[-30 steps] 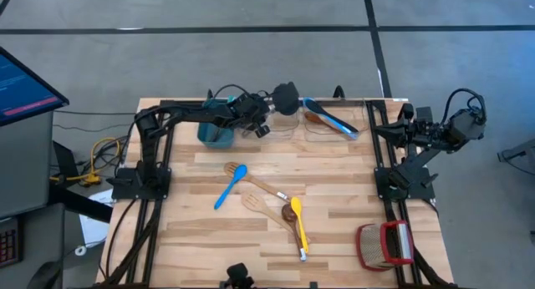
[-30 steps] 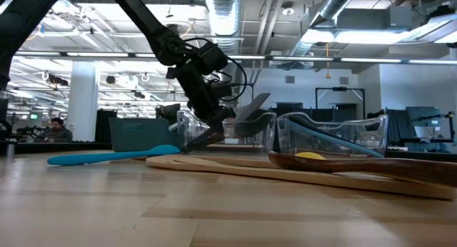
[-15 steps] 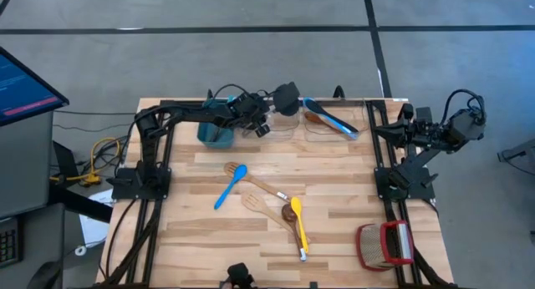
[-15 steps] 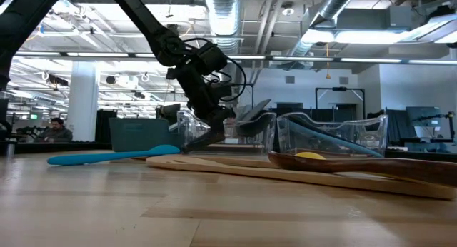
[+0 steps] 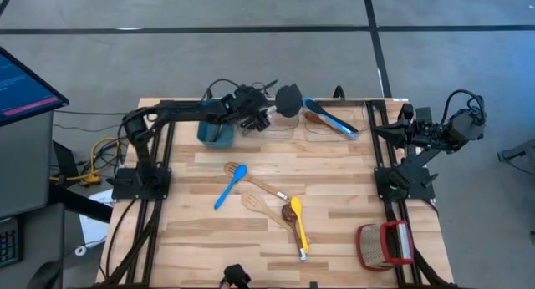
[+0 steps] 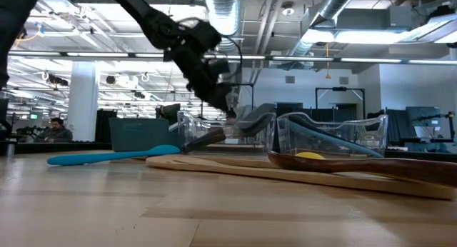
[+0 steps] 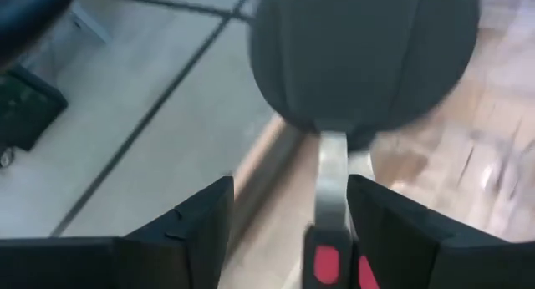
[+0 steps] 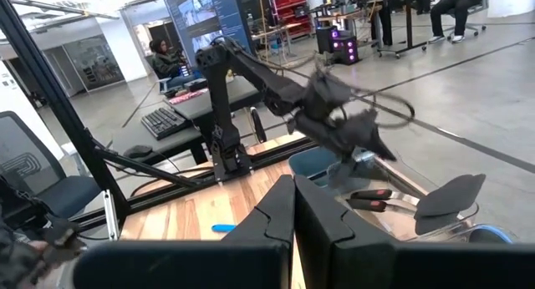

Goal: Pick & Place Kitchen Items
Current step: Put the black spatula into the left transparent bin, then put the blue serving spoon into the right transparent bin

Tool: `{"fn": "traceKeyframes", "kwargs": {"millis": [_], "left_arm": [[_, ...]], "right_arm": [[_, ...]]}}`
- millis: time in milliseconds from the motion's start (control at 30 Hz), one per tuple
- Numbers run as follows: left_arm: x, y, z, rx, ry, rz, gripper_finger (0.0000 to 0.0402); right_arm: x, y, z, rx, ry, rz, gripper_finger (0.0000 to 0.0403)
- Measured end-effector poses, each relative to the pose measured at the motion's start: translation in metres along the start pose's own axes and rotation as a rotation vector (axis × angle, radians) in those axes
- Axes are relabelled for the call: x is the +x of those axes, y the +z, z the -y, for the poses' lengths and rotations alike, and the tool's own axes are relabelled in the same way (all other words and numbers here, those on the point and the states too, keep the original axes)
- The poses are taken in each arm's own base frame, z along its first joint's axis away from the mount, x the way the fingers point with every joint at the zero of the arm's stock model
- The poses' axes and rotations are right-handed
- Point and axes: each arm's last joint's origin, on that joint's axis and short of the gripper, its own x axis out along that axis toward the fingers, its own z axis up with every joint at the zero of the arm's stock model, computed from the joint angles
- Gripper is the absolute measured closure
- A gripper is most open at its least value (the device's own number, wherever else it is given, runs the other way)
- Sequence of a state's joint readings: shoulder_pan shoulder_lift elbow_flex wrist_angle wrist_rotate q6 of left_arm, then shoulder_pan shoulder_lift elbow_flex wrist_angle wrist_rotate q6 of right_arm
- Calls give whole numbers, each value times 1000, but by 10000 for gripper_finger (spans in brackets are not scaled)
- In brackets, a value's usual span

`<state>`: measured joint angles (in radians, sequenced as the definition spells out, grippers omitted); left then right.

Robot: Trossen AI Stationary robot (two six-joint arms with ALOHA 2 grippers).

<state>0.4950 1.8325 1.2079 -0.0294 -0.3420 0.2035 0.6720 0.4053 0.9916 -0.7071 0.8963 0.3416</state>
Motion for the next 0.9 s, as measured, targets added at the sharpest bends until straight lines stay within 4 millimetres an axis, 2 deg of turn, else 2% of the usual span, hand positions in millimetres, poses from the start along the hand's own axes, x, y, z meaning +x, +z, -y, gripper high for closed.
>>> {"fn": "traceKeyframes", "kwargs": {"millis": [233,433,667,900], "left_arm": [[-55,33,-16,-59,13,164,179],[-107,53,-30,-211,-2,309,191],[-158,66,-40,-354,-42,442,205],[-194,71,-35,-411,-114,526,217]], "right_arm": [[0,0,0,0,0,0,403],[0,0,0,0,3,-1,403],[0,0,0,0,4,-1,403],[0,0,0,0,4,-1,403]]}}
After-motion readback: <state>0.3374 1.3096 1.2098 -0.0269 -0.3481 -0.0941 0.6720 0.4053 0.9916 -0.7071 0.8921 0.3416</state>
